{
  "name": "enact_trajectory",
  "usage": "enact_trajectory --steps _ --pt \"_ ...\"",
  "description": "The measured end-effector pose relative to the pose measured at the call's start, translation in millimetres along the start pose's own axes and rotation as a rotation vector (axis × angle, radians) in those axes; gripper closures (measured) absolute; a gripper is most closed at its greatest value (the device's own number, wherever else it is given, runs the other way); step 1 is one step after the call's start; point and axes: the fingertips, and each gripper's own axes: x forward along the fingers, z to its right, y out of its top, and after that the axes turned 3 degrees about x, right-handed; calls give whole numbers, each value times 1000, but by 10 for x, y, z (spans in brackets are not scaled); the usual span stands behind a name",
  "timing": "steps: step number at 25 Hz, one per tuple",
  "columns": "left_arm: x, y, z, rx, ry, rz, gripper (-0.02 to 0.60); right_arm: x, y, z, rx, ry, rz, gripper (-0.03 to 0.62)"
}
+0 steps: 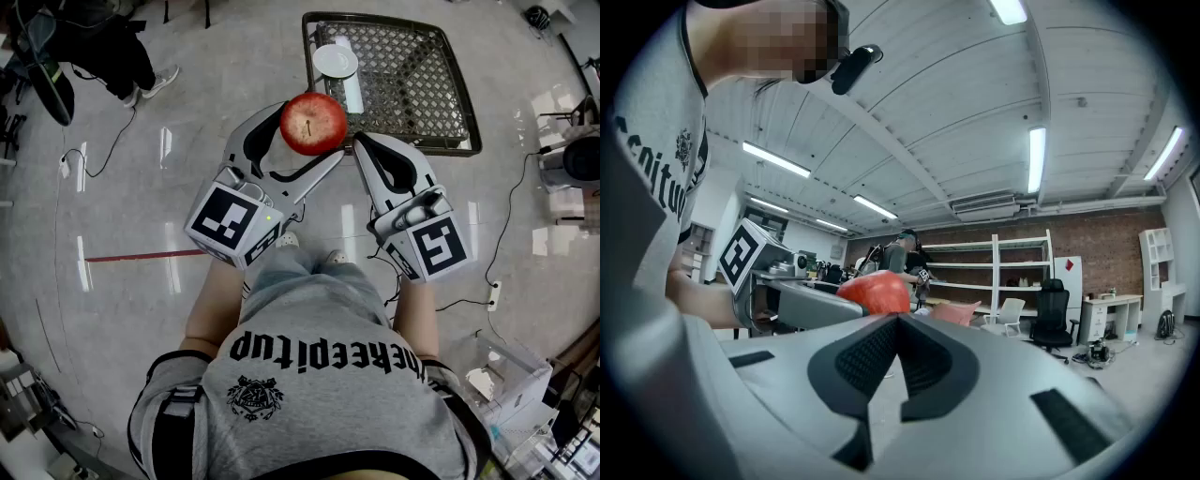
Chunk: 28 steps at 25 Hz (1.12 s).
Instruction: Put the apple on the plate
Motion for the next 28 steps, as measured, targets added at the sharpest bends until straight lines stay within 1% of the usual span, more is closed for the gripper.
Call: enact_trajectory --steps 7,15,21,25,28 --pt "-32 49 -18 10 -12 -2 178 11 57 -33 -3 -14 1 591" --pt "-87 35 -205 8 -34 -1 178 183 56 -85 -4 -42 -6 591" --pt "-146 30 -325 8 -65 7 178 287 80 -139 5 -81 -3 589" --pt "-175 -30 -373 5 -89 10 178 316 51 -181 21 -108 -5 589" --pt "-182 -97 -392 -7 -91 12 178 313 -26 -197 19 -119 -21 589"
